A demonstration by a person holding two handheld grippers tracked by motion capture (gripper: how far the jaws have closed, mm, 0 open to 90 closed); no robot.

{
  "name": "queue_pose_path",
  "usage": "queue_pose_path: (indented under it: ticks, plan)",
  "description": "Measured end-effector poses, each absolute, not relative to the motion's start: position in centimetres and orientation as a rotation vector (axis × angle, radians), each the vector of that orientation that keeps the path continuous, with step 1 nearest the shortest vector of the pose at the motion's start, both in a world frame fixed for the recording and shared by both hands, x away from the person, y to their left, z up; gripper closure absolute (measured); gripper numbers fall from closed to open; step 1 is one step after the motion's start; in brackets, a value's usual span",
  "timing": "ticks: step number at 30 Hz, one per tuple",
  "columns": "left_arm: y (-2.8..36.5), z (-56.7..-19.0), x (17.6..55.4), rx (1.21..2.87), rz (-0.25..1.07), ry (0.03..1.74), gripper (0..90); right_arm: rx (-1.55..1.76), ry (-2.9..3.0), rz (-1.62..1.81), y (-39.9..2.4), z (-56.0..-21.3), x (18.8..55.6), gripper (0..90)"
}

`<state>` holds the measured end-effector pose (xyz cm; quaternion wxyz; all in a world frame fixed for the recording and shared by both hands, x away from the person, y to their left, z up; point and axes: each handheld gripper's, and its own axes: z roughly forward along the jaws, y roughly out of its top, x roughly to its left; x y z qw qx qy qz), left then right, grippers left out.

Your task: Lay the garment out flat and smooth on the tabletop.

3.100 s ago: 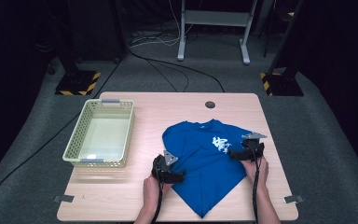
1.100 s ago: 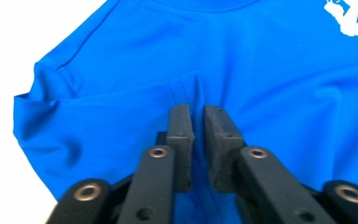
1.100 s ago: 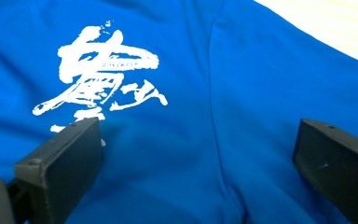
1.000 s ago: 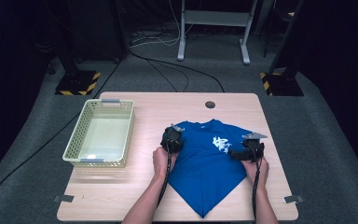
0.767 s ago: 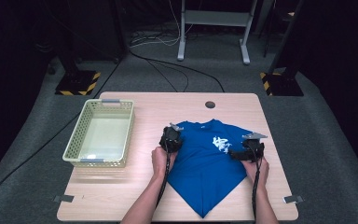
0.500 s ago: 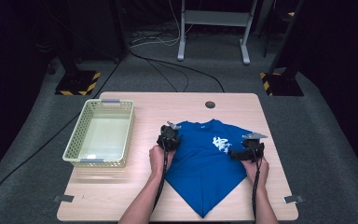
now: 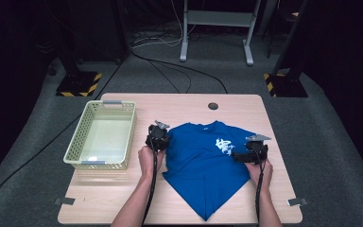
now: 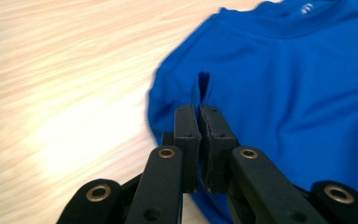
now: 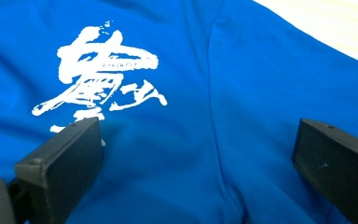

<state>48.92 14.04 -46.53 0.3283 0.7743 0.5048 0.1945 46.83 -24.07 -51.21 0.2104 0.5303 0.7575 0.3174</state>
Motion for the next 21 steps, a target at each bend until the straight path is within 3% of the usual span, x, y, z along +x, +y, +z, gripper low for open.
queue_pose_path:
  ticks: [13,21]
  plan:
    - [17.0,-46.9,47.7,2.014,0.610,1.454,81.9,1.474,2.106,0.882,-24.1,-51.2,46.8,1.1]
    - [17.4,-46.6,46.3,1.963,0.632,1.455,58.1,1.474,2.106,0.882,-24.1,-51.2,46.8,1.1]
